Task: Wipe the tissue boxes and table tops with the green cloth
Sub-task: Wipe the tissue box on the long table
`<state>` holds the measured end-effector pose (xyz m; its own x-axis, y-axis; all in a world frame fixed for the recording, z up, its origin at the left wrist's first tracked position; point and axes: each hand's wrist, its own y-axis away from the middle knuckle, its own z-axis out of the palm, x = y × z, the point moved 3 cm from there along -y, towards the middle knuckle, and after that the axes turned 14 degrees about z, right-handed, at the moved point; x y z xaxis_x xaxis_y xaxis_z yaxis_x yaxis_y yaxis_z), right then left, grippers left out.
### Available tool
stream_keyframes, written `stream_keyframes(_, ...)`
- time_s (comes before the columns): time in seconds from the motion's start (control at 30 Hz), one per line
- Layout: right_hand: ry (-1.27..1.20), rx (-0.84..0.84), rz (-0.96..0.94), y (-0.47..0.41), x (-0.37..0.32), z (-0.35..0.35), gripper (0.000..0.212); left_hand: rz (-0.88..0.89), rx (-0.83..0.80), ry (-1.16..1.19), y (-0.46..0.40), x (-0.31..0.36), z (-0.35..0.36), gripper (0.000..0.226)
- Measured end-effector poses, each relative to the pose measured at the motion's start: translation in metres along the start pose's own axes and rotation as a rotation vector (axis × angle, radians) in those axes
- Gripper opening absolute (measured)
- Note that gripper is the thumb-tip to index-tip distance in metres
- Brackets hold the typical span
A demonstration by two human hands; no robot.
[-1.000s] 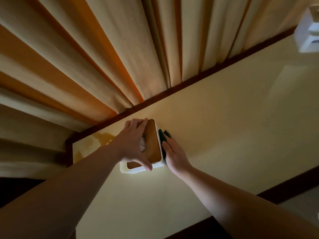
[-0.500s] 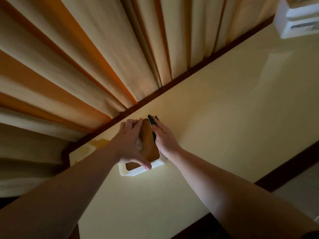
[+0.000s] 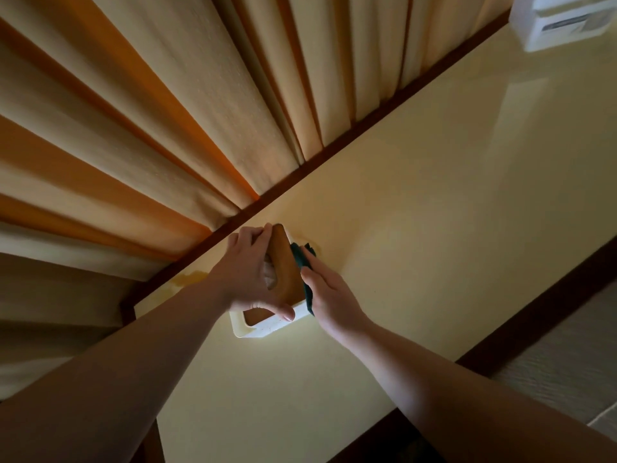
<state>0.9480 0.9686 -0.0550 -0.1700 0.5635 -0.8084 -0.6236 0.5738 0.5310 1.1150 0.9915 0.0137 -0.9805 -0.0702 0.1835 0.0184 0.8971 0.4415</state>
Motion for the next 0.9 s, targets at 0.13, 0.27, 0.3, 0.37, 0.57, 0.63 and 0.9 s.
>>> stream_keyframes(0.13, 0.041, 0.045, -0.056, -0.041, -0.030, 0.006, 0.035, 0.011, 0.005, -0.016, -0.001, -0.002, 0.001, 0.175)
stream_keyframes(0.27, 0.027, 0.062, 0.025, -0.067, -0.023, 0.003, 0.035, 0.006, 0.008, -0.002, -0.001, 0.001, 0.000, 0.172)
stream_keyframes(0.3, 0.039, 0.065, 0.031, -0.065, -0.017, 0.001, 0.040, 0.004, 0.006, 0.000, -0.001, 0.002, -0.001, 0.172)
stream_keyframes(0.37, 0.073, 0.072, 0.021, -0.054, -0.004, -0.004, 0.044, -0.005, 0.000, -0.007, -0.001, 0.002, -0.001, 0.172)
stream_keyframes(0.57, -0.028, 0.037, 0.053, 0.001, 0.033, -0.008, 0.044, -0.028, -0.013, -0.003, -0.001, 0.001, 0.001, 0.175)
stream_keyframes(0.63, -0.032, 0.029, 0.030, 0.006, 0.020, -0.006, 0.042, -0.020, -0.014, -0.009, -0.001, 0.001, -0.001, 0.176)
stream_keyframes(0.9, 0.055, 0.056, 0.036, -0.058, -0.030, 0.002, 0.035, -0.004, -0.004, -0.002, -0.001, 0.001, 0.000, 0.174)
